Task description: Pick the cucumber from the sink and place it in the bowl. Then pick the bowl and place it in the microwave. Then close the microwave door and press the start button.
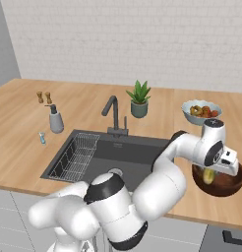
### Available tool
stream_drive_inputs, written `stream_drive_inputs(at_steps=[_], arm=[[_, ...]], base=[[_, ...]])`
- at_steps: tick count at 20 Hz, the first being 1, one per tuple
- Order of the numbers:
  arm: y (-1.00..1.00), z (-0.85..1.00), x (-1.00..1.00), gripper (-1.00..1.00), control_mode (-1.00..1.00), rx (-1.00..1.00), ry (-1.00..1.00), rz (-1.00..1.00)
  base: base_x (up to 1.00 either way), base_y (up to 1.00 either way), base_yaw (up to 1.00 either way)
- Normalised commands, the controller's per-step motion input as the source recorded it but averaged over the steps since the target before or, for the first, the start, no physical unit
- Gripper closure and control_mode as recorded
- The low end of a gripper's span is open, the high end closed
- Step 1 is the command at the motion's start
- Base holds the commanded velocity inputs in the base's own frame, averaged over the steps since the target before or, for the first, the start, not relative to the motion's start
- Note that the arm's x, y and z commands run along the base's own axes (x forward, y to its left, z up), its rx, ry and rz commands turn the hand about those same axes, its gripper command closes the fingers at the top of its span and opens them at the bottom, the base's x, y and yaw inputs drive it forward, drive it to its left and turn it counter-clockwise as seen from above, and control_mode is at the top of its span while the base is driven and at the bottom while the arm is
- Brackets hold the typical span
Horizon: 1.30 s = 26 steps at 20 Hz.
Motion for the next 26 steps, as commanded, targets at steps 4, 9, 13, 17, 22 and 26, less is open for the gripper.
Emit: stream_drive_inputs(at_steps=[4,9,13,17,22,26], arm=[[-0.06,-0.23,0.38,1.0,-1.0,0.0,0.0,0.0],[-0.04,-0.19,0.27,1.0,-1.0,0.0,0.0,0.0],[0.0,-0.17,0.24,1.0,-1.0,0.0,0.0,0.0],[0.0,-0.46,0.22,-1.0,-1.0,0.0,0.0,0.0],[0.0,-0.49,0.1,-1.0,-1.0,0.0,0.0,0.0],[0.0,-0.31,0.04,-1.0,-1.0,0.0,0.01,0.0]], base=[[0.0,0.0,0.0],[0.0,0.0,0.0],[0.0,0.0,0.0],[0.0,0.0,0.0],[0.0,0.0,0.0],[0.0,0.0,0.0]])
